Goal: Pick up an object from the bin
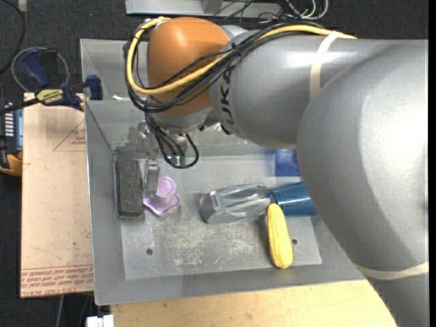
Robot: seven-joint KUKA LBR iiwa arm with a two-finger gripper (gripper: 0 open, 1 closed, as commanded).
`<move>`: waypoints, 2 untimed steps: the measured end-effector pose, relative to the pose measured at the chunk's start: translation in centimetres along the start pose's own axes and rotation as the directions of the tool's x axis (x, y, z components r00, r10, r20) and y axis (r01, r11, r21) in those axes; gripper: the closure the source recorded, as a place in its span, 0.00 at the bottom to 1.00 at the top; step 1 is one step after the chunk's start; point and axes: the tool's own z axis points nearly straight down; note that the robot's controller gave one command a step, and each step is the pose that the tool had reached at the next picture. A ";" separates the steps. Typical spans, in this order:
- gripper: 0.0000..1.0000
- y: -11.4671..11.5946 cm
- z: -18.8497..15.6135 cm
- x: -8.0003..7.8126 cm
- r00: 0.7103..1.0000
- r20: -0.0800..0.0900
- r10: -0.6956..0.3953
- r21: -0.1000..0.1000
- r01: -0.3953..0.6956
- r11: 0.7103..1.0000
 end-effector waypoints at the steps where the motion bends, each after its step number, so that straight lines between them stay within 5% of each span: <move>1: 0.00 0.0 0.0 0.0 1.000 0.000 0.000 0.000 0.000 1.000; 2: 0.00 -0.1 6.2 0.8 0.985 -0.001 -0.171 -0.001 0.171 0.985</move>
Offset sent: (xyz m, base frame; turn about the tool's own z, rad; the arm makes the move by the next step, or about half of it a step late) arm -0.0086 -0.0013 -0.0633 -0.1806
